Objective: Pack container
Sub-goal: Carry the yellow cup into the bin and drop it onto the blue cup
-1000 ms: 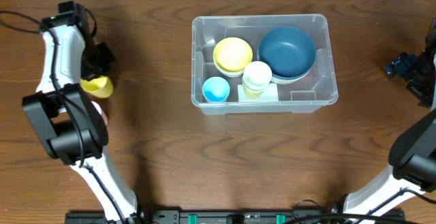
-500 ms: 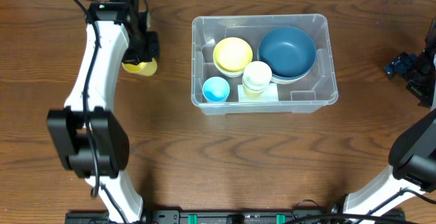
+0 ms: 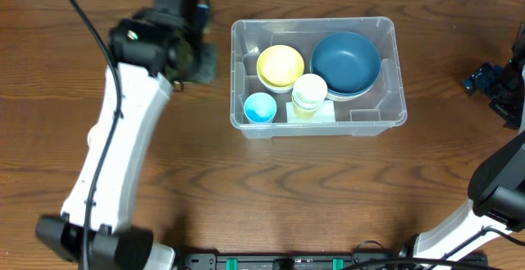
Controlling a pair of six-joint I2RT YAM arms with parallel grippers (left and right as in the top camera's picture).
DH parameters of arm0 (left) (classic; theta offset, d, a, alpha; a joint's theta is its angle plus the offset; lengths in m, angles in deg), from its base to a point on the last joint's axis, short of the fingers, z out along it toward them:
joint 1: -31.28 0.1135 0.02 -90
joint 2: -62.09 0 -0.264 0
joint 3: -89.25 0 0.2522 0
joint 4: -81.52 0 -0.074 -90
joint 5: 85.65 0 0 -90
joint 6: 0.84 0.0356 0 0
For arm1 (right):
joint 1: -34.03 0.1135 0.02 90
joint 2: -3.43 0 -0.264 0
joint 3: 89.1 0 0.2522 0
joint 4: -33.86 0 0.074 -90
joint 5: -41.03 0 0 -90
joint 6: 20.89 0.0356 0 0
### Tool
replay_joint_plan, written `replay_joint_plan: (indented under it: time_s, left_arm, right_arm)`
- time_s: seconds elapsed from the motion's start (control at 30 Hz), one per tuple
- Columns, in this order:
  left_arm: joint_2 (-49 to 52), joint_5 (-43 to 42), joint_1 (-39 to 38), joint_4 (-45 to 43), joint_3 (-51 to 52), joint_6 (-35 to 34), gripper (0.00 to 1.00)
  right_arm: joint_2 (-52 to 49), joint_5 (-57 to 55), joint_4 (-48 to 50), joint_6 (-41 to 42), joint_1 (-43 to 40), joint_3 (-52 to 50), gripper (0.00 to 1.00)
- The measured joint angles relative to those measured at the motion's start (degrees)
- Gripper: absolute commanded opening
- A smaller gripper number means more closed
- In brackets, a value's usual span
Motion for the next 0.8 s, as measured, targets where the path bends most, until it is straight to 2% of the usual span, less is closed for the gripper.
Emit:
replay_joint_plan:
  time_s: [0.23, 0.33, 0.8]
  left_arm:
    - [-1.4, -0.2, -16.1, 2.4, -0.4, 4.5, 0.06]
    - [-0.4, -0.3, -20.2, 3.1, -0.4, 5.7, 0.06]
    - [12.1, -0.1, -22.3, 4.4, -0.4, 6.8, 0.06]
  right_arm:
    - [0.0, 0.0, 0.0, 0.0, 0.0, 0.0, 0.99]
    - [0.0, 0.0, 0.0, 0.0, 0.0, 0.0, 0.99]
    - [0.0, 0.0, 0.0, 0.0, 0.0, 0.0, 0.99]
